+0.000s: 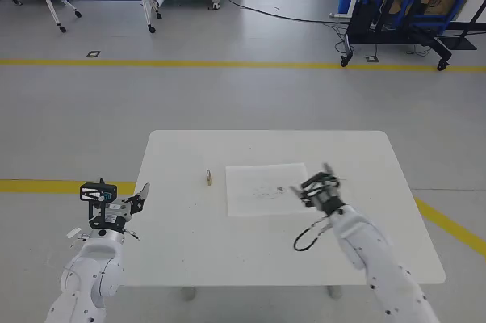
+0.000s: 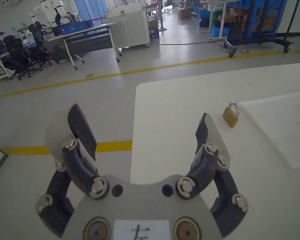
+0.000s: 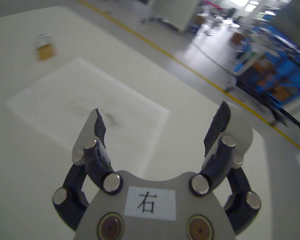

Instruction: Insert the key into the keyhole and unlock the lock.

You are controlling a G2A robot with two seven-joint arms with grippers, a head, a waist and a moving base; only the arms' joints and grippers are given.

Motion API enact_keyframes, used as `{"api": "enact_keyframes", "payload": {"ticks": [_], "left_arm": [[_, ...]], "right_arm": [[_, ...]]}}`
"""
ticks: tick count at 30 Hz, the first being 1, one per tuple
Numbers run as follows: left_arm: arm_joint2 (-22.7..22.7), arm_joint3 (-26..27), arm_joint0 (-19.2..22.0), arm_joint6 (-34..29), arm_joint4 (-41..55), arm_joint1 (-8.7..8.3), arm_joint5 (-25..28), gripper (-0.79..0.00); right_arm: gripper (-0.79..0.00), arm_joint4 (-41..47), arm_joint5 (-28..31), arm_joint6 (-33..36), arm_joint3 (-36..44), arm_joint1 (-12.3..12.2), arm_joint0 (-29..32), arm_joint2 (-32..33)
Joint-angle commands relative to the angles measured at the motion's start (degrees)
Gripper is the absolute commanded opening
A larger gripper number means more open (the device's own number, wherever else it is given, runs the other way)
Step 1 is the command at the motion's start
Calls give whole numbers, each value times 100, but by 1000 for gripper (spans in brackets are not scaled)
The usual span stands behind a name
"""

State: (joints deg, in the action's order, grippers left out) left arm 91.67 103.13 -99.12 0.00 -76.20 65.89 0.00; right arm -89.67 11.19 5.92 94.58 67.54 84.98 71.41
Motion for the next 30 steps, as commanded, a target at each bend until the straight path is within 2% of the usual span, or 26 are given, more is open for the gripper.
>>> {"api": "enact_keyframes", "payload": {"ticks": [1, 6, 9, 11, 14, 19, 20, 21, 22, 23, 27, 30], "left_arm": [[0, 0, 0, 0, 0, 0, 0, 0], [0, 0, 0, 0, 0, 0, 0, 0], [0, 0, 0, 0, 0, 0, 0, 0], [0, 0, 0, 0, 0, 0, 0, 0], [0, 0, 0, 0, 0, 0, 0, 0], [0, 0, 0, 0, 0, 0, 0, 0], [0, 0, 0, 0, 0, 0, 0, 0], [0, 0, 0, 0, 0, 0, 0, 0], [0, 0, 0, 0, 0, 0, 0, 0], [0, 0, 0, 0, 0, 0, 0, 0], [0, 0, 0, 0, 0, 0, 0, 0], [0, 0, 0, 0, 0, 0, 0, 0]], "right_arm": [[0, 178, 265, -50, -328, 54, -293, -325], [0, 646, 958, -368, -1010, 141, -788, -677], [0, 859, 1978, -738, -1452, 124, -1048, -735], [0, 890, 2740, -702, -1957, 87, -1345, -694], [0, 653, 2897, -337, -2402, 70, -1734, -687], [0, 978, 3750, -490, -3063, 37, -2090, -612], [0, 913, 3733, -413, -3163, 40, -2175, -640], [-37, 894, 3709, -371, -3238, 53, -2233, -693], [-135, 916, 3767, -383, -3294, 68, -2285, -752], [-191, 912, 3811, -415, -3349, 76, -2339, -794], [-117, 745, 3752, -472, -3590, 111, -2494, -974], [-219, 684, 3665, -426, -3851, 160, -2665, -1131]]}}
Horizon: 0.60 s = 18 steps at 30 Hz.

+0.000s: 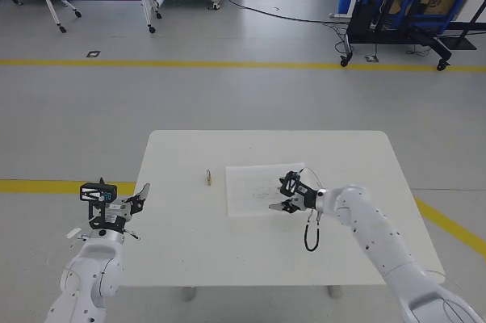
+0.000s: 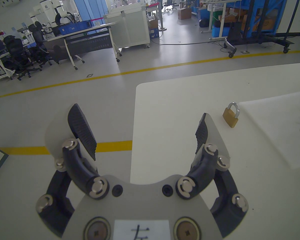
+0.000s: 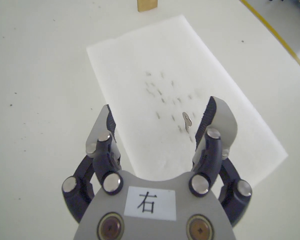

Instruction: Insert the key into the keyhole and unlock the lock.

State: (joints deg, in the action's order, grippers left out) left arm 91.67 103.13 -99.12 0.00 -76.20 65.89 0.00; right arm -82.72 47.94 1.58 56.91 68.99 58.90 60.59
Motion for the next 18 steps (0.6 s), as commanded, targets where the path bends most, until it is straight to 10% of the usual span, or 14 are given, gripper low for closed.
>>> {"api": "enact_keyframes", "payload": {"ticks": [1, 7, 18], "left_arm": [[0, 0, 0, 0, 0, 0, 0, 0], [0, 0, 0, 0, 0, 0, 0, 0], [0, 0, 0, 0, 0, 0, 0, 0]], "right_arm": [[-256, -15, -27, 8, -188, 31, -119, -92], [-785, 13, 15, -171, -660, 91, -408, -238], [-785, -190, 10, -546, -798, 49, -449, -279]]}}
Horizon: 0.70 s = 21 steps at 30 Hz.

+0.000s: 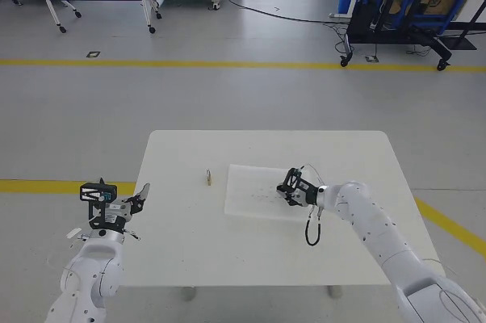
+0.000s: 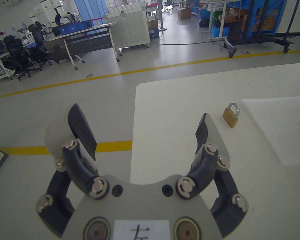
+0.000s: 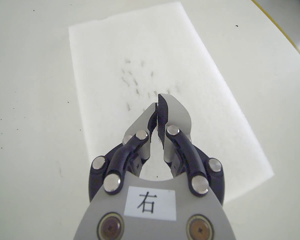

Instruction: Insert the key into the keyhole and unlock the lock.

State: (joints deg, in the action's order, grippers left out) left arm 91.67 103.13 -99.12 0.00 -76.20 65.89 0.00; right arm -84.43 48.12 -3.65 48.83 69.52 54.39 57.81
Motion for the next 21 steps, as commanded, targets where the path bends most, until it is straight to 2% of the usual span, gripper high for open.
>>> {"api": "enact_keyframes", "payload": {"ticks": [1, 10, 21], "left_arm": [[0, 0, 0, 0, 0, 0, 0, 0], [0, 0, 0, 0, 0, 0, 0, 0], [0, 0, 0, 0, 0, 0, 0, 0]], "right_arm": [[-785, -54, -17, -76, 48, -13, 8, -1], [-785, -277, 6, -653, 508, -171, 283, 207], [-785, -277, 6, -653, 508, -171, 283, 207]]}}
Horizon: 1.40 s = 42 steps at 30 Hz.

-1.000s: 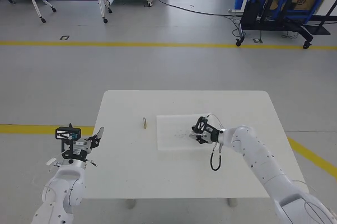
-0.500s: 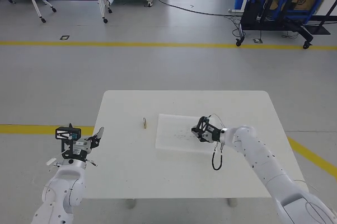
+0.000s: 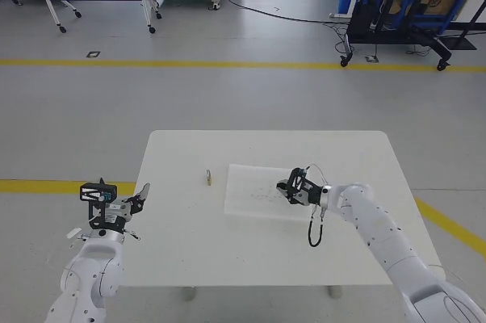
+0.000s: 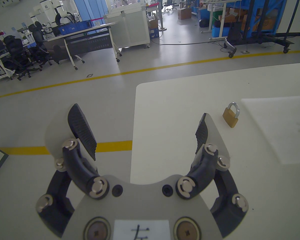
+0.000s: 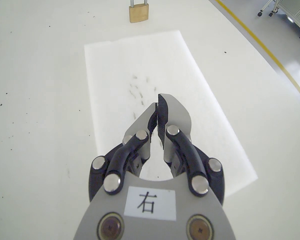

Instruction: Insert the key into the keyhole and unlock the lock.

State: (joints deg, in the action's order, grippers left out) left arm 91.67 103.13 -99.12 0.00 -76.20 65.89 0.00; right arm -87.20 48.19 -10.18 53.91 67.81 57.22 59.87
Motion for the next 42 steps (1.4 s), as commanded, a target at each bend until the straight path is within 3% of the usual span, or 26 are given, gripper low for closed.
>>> {"api": "enact_keyframes", "payload": {"ticks": [1, 5, 8, 16, 25, 29, 32, 35, 37, 42], "left_arm": [[0, 0, 0, 0, 0, 0, 0, 0], [0, 0, 0, 0, 0, 0, 0, 0], [0, 0, 0, 0, 0, 0, 0, 0], [0, 0, 0, 0, 0, 0, 0, 0], [40, 28, 32, 73, 90, 6, -54, 0], [319, 92, 23, 565, 1953, 78, 310, 0], [341, 149, 86, 233, 3925, 130, 1019, 0], [237, 147, 234, -810, 6035, 147, 1741, 0], [79, 52, 442, -1626, 7087, 144, 1949, 0], [-605, -684, 1201, -3354, 9431, 186, 1697, 0]], "right_arm": [[-785, 30, -74, 17, 10, 2, 26, 10], [-785, 866, -304, -220, 104, 44, 214, 178], [-785, 2046, -197, -320, 27, 98, 320, 372], [-785, 5405, 798, 1053, -416, 210, 290, 530], [-785, 5472, 821, 1115, -429, 201, 283, 553], [-785, 5527, 649, 1108, -354, 207, 351, 559], [-785, 5896, 505, 1277, -270, 235, 463, 507], [-785, 6566, 342, 1632, -247, 279, 497, 427], [-785, 7093, 315, 1886, -183, 310, 517, 374], [-785, 8023, 176, 2286, 94, 328, 631, 386]]}}
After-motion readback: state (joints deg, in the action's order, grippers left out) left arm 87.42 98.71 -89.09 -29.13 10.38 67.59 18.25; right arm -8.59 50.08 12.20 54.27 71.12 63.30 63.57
